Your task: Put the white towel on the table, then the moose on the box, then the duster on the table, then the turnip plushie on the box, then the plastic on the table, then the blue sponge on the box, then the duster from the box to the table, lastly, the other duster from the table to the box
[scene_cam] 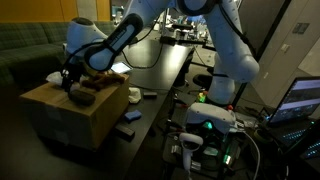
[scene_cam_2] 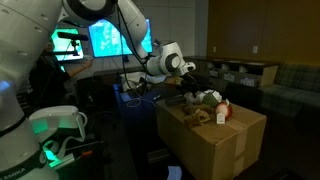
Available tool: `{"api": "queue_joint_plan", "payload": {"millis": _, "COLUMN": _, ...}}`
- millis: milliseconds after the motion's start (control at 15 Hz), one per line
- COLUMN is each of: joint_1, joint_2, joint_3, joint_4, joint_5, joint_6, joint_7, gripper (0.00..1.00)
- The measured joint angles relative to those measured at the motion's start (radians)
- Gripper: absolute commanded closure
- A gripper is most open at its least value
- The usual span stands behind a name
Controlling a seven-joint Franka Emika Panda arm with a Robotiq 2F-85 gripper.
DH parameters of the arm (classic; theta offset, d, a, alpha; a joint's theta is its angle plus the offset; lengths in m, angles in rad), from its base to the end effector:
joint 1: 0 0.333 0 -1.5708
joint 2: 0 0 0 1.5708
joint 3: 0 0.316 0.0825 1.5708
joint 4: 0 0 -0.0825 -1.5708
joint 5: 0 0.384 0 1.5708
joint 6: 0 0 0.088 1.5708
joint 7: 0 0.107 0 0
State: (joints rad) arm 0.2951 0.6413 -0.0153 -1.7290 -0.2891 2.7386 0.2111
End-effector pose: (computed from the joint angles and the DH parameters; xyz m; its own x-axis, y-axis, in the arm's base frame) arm 0.6707 0.2057 0.2497 0.8749 0.3157 0.3672 0.2863 -0.9488 0.1335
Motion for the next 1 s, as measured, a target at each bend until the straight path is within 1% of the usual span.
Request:
{"api": "queue_joint_plan", "payload": {"millis": 600, "joint_1": -0.020, "joint_2": 0.034, "joint_3": -0.011, "joint_4": 0.039, "joint_5": 0.000, "joint_6": 0.002, "joint_7": -0.016, "gripper": 0.00}}
{"api": "queue_joint_plan", "payload": {"millis": 1000, "joint_1": -0.027, "joint_2": 0.041, "joint_3": -0.014, "joint_4": 0.045, "joint_5": 0.000, "joint_6": 0.002, "joint_7": -0.023, "gripper": 0.00}}
